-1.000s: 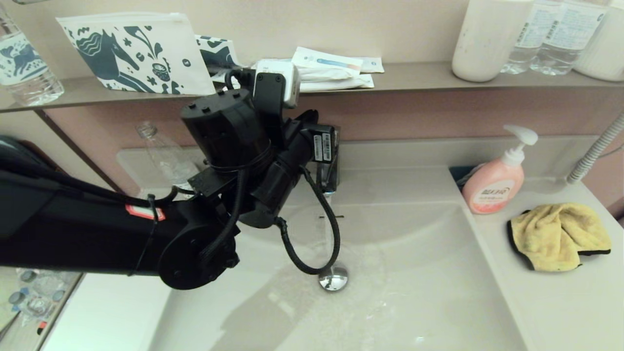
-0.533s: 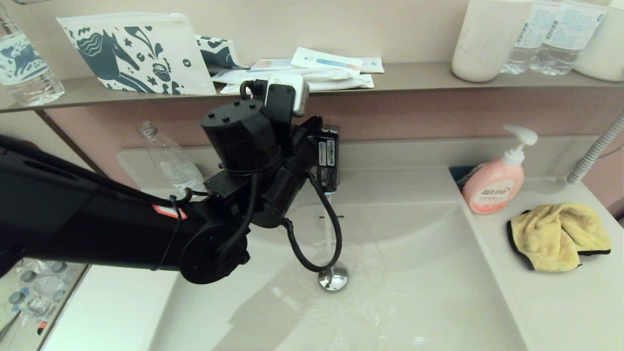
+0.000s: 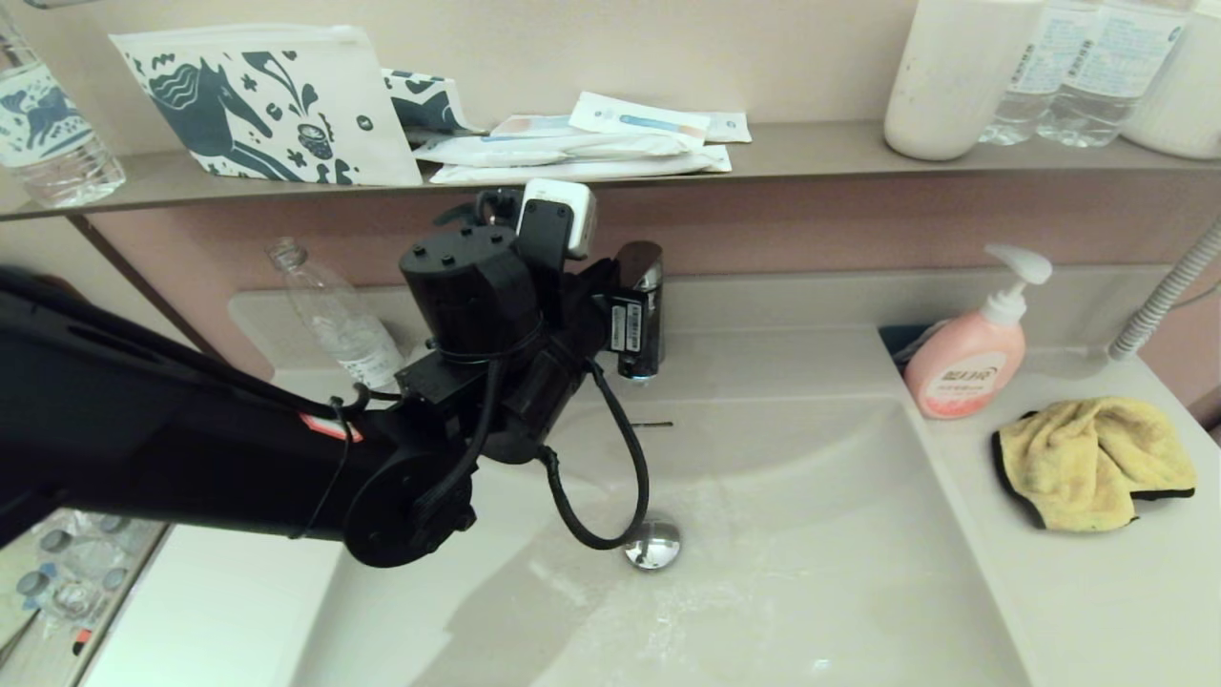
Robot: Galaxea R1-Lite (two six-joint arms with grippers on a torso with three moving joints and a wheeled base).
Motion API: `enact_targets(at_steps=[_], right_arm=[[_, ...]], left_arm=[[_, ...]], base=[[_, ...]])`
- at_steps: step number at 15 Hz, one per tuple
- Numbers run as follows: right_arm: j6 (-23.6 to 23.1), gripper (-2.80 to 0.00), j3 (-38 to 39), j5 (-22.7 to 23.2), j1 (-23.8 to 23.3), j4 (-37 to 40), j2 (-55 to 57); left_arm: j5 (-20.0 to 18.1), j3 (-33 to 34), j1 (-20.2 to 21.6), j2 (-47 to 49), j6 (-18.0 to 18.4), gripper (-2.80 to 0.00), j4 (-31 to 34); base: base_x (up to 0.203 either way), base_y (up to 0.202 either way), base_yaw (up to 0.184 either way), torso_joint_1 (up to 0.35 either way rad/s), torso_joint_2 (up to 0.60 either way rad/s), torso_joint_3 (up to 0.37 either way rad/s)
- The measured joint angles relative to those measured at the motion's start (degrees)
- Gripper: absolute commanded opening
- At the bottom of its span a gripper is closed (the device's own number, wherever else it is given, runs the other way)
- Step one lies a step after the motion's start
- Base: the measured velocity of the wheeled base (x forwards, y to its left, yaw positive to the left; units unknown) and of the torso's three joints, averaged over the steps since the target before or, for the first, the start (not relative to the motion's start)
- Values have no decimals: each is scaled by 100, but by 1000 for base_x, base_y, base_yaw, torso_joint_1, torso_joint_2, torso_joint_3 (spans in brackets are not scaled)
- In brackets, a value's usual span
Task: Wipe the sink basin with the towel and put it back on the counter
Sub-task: Turn off the faucet, then pick up the cloth
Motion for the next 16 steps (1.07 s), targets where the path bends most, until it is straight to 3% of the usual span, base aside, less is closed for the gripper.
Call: enact_targets(at_steps=[6, 16], right_arm=[[-2, -280, 0, -2, 0, 0, -2], [0, -280, 0, 0, 0, 0, -2]], left_arm=[[170, 591, -176, -631, 11, -280, 23], [381, 3086, -201, -2834, -11, -280, 138]], base=[[0, 0, 0, 0, 0, 0], [0, 0, 0, 0, 0, 0]])
